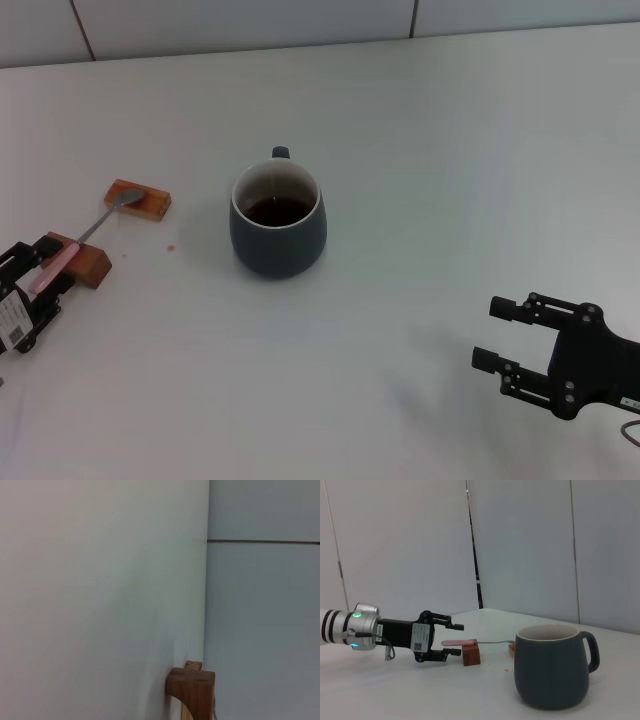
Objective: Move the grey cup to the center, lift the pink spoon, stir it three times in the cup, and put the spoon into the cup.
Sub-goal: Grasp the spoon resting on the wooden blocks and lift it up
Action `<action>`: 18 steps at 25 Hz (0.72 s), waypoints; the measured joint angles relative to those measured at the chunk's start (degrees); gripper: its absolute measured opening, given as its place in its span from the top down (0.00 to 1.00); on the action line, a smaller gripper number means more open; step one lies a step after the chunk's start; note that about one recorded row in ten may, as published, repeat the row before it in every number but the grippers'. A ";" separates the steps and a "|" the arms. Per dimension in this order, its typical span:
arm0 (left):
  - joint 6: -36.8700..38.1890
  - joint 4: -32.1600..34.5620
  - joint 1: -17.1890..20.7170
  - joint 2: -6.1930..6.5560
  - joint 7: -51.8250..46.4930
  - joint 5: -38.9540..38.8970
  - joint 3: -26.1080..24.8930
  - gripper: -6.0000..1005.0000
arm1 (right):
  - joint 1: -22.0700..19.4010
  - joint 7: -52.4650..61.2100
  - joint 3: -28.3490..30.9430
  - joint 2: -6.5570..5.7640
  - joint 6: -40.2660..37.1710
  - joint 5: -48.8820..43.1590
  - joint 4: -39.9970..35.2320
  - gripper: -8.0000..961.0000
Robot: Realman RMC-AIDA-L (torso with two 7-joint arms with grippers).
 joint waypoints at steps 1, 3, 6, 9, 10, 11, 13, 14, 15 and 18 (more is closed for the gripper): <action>0.00 0.00 0.00 0.00 0.00 0.00 0.00 0.45 | 0.12 0.00 0.05 0.00 0.00 0.00 0.00 0.35; -0.16 0.00 0.00 -0.01 -0.01 0.00 0.00 0.45 | 0.19 0.00 0.06 0.00 0.01 0.00 0.00 0.35; -0.27 0.01 0.00 0.01 -0.01 0.00 0.00 0.46 | 0.29 0.03 0.07 0.00 0.28 0.00 0.11 0.35; -0.41 0.02 -0.02 0.03 -0.02 0.00 0.03 0.47 | 0.35 0.04 0.07 0.00 0.52 0.00 0.36 0.35; -0.57 0.03 -0.08 -0.04 -0.10 0.00 0.07 0.48 | 0.40 0.04 0.07 0.00 0.58 0.00 0.50 0.35; -0.67 0.03 -0.09 -0.04 -0.10 0.00 0.07 0.48 | 0.50 0.05 0.07 -0.03 0.61 -0.01 0.58 0.35; -0.96 0.03 -0.09 -0.04 -0.11 0.00 0.07 0.48 | 0.60 0.07 0.07 -0.06 0.61 -0.01 0.61 0.35; -0.96 0.03 -0.09 -0.04 -0.11 0.00 0.07 0.49 | 0.60 0.07 0.07 -0.06 0.61 -0.01 0.61 0.35; -1.02 0.03 -0.09 -0.04 -0.11 0.00 0.07 0.49 | 0.64 0.07 0.07 -0.07 0.62 -0.01 0.62 0.35; -1.20 0.03 -0.18 -0.03 -0.11 0.00 0.07 0.61 | 0.77 0.09 0.07 -0.05 0.82 -0.01 0.62 0.35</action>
